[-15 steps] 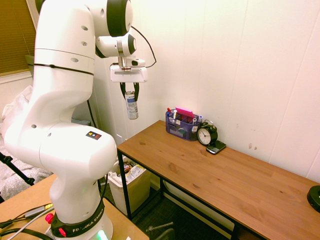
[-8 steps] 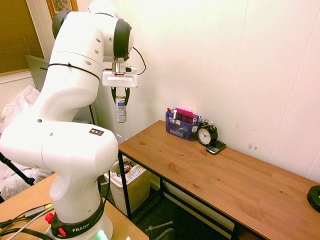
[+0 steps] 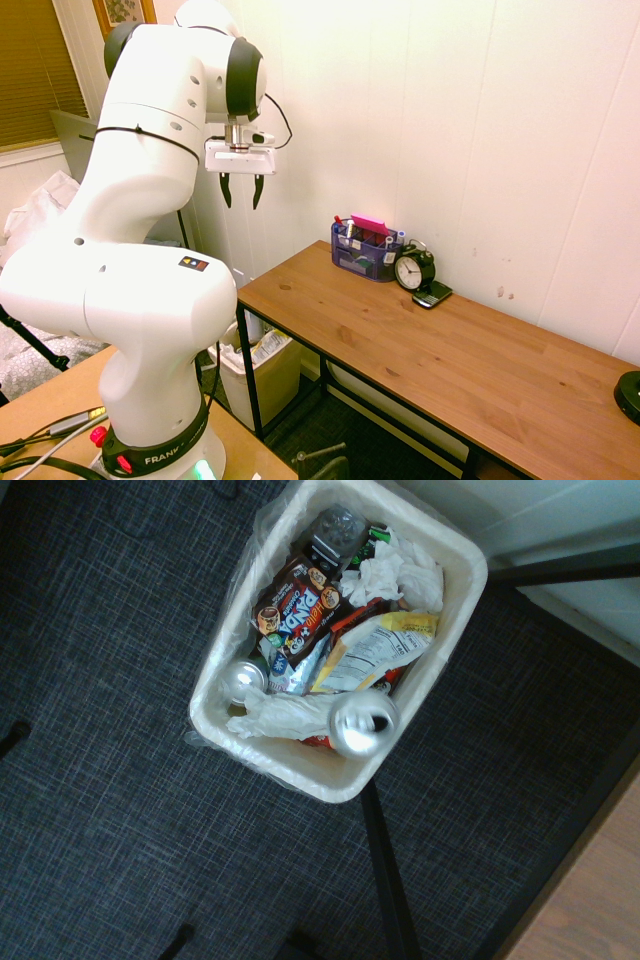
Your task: Throw the can in the trash bin
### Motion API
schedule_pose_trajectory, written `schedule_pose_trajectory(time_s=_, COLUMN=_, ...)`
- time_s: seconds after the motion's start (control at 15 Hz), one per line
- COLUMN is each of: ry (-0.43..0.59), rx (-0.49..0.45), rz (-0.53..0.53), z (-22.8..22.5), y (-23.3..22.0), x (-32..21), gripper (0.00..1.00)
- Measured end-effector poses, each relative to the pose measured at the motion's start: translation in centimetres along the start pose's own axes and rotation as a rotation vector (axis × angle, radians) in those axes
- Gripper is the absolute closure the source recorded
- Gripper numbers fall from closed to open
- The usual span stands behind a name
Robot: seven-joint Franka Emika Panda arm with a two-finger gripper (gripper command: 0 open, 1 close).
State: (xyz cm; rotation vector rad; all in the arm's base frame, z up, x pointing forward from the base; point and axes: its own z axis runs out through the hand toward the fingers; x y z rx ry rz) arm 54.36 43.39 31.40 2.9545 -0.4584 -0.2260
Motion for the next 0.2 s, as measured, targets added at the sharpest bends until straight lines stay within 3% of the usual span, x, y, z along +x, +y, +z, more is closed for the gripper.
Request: schedule_pose_trajectory(time_s=0.2, ry=0.021, rx=0.011, rz=0.041, z=-1.2, y=1.9, x=1.9, gripper=0.00)
